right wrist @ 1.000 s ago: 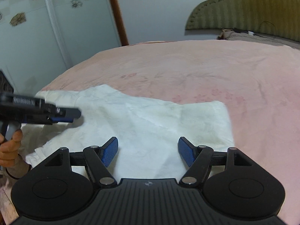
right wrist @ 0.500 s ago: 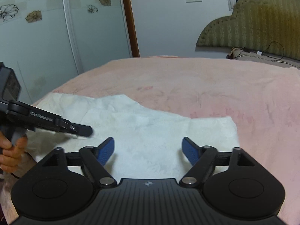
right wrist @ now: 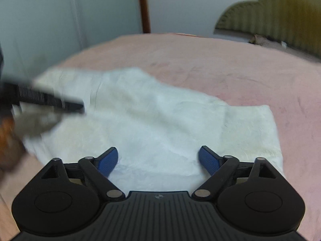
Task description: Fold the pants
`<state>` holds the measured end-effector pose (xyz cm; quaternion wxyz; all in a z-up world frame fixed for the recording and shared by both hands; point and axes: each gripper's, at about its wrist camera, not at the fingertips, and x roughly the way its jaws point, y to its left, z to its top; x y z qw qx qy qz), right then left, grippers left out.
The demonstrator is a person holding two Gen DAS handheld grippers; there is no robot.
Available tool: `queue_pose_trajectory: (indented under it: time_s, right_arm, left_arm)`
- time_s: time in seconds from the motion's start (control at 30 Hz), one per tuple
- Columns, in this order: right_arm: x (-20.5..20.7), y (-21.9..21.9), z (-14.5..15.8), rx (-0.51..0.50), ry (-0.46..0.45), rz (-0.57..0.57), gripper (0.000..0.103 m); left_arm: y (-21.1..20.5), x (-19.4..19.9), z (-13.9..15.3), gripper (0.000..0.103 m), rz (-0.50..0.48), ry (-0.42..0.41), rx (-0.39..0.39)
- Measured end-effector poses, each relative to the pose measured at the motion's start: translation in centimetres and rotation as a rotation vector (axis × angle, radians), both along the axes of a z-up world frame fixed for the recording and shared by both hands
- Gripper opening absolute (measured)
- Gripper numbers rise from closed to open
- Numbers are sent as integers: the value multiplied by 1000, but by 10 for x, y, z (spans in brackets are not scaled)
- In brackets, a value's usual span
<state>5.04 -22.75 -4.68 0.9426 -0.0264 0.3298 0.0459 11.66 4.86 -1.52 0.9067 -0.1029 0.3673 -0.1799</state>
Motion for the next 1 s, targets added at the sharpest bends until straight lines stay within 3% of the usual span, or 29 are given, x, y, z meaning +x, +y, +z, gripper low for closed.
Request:
queue_pose_trajectory:
  time_s: [0.07, 0.17, 0.23, 0.27, 0.33, 0.4, 0.53, 0.7, 0.87, 1.0]
  right_arm:
    - [-4, 9, 10, 19, -33, 3, 91]
    - [-7, 29, 23, 76, -80, 99, 92]
    - [-4, 49, 20, 21, -76, 160, 92]
    - [-2, 59, 13, -23, -62, 179, 93]
    - [1, 64, 5, -5, -37, 201, 97]
    - [0, 63, 10, 27, -43, 180, 97]
    - [6, 68, 25, 50, -84, 210, 97]
    - [75, 55, 7, 250, 119, 179, 98]
    - [74, 62, 22, 298, 75, 155, 99]
    - [65, 67, 20, 271, 66, 146, 99]
  left_arm:
    - [14, -9, 6, 63, 46, -26, 48]
    - [31, -23, 13, 67, 103, -80, 144]
    - [39, -29, 12, 76, 112, -97, 221]
    - [43, -30, 8, 77, 106, -93, 266]
    - [54, -36, 2, 77, 142, -100, 340]
    - [72, -46, 2, 78, 182, -138, 326]
    - [100, -47, 2, 79, 205, -100, 237]
    - [91, -52, 5, 79, 198, -132, 284]
    - [103, -60, 12, 81, 262, -185, 248]
    - [119, -48, 7, 86, 295, -123, 221]
